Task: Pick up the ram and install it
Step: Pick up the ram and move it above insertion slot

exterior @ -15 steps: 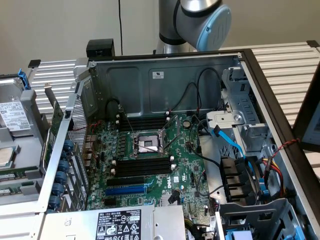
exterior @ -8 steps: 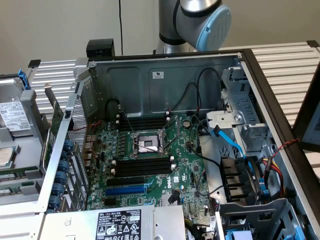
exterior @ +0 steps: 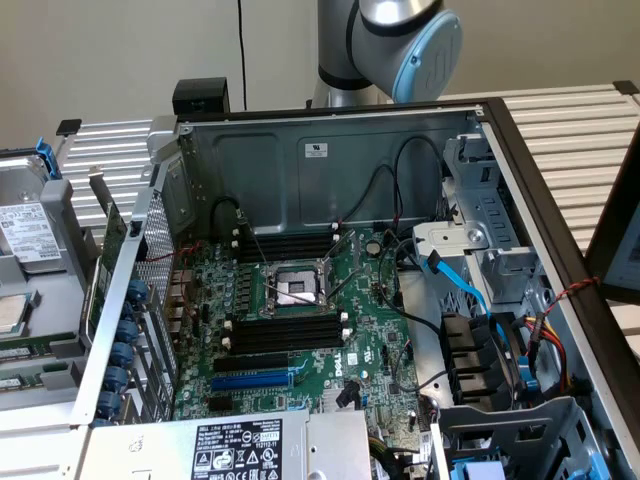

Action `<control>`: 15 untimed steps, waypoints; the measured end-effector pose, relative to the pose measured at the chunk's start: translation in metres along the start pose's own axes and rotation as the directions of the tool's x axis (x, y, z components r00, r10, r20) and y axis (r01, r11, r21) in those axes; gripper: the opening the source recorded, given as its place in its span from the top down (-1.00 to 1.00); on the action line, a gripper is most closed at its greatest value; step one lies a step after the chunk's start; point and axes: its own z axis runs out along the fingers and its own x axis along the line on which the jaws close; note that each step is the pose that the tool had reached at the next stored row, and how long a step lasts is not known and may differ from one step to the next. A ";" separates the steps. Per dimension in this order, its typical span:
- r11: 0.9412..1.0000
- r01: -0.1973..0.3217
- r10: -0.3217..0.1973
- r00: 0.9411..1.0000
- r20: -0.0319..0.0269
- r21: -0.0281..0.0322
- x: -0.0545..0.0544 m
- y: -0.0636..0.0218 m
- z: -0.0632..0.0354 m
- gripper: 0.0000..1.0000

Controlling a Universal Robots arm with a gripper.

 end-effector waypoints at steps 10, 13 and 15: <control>1.000 -0.002 0.002 1.000 0.000 0.000 0.000 0.0009 0.0183 0.27; 1.000 -0.002 0.002 1.000 0.000 0.000 -0.001 0.0009 0.0237 0.27; 1.000 -0.002 0.002 1.000 0.000 0.000 -0.001 0.0009 0.0274 0.27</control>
